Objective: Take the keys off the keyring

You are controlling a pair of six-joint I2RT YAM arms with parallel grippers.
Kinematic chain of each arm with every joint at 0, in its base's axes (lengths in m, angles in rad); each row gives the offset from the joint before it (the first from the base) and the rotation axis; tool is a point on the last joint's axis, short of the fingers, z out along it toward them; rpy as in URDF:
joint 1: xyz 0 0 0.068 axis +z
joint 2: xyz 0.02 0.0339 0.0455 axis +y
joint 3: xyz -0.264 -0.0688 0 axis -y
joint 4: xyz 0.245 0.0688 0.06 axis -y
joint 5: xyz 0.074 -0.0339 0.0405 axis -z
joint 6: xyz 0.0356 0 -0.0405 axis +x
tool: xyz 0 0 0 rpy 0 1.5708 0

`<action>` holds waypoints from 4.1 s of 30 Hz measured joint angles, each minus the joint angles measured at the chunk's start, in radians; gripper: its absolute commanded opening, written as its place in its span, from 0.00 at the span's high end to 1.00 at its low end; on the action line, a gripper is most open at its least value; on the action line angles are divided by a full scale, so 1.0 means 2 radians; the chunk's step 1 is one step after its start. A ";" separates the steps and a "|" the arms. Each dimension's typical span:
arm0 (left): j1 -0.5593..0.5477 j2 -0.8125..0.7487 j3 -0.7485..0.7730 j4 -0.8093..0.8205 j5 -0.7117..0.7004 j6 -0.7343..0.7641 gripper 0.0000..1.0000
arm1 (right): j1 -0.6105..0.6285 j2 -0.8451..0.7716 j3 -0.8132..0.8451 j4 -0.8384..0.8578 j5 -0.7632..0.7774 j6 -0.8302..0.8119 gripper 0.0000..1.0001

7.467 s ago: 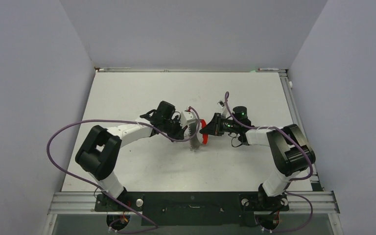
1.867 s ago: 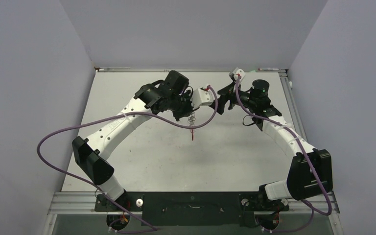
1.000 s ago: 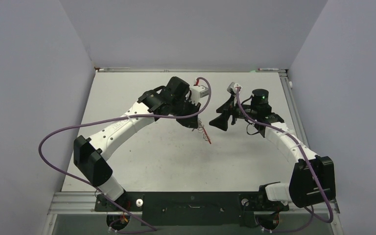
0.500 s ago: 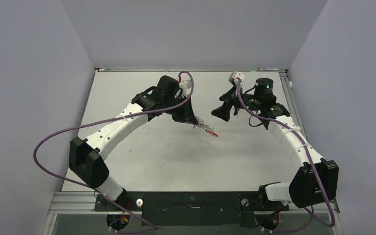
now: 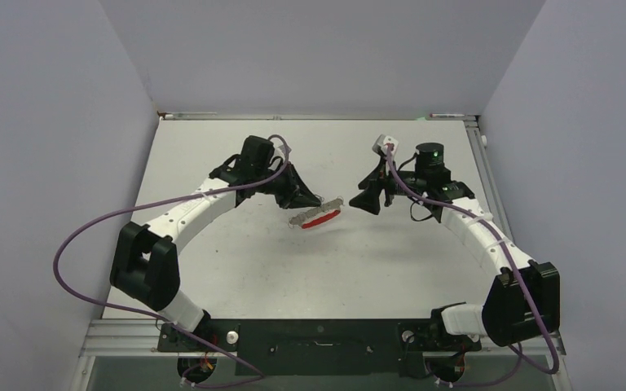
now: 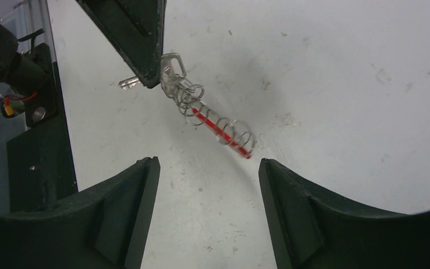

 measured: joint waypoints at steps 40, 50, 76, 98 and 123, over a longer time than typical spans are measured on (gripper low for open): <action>0.020 -0.015 -0.094 0.226 0.117 -0.200 1.00 | 0.088 0.035 -0.126 0.303 0.020 -0.015 0.58; 0.020 -0.015 -0.100 0.235 0.124 -0.203 1.00 | 0.084 0.035 -0.126 0.338 0.026 0.004 0.75; 0.020 -0.015 -0.100 0.246 0.144 -0.204 1.00 | 0.065 0.035 -0.126 0.326 -0.028 0.024 0.58; 0.020 -0.015 -0.100 0.253 0.160 -0.192 1.00 | 0.083 0.035 -0.086 0.214 -0.055 -0.043 0.57; 0.017 -0.015 -0.100 0.252 0.169 -0.172 1.00 | 0.087 0.036 -0.079 0.224 -0.054 -0.031 0.95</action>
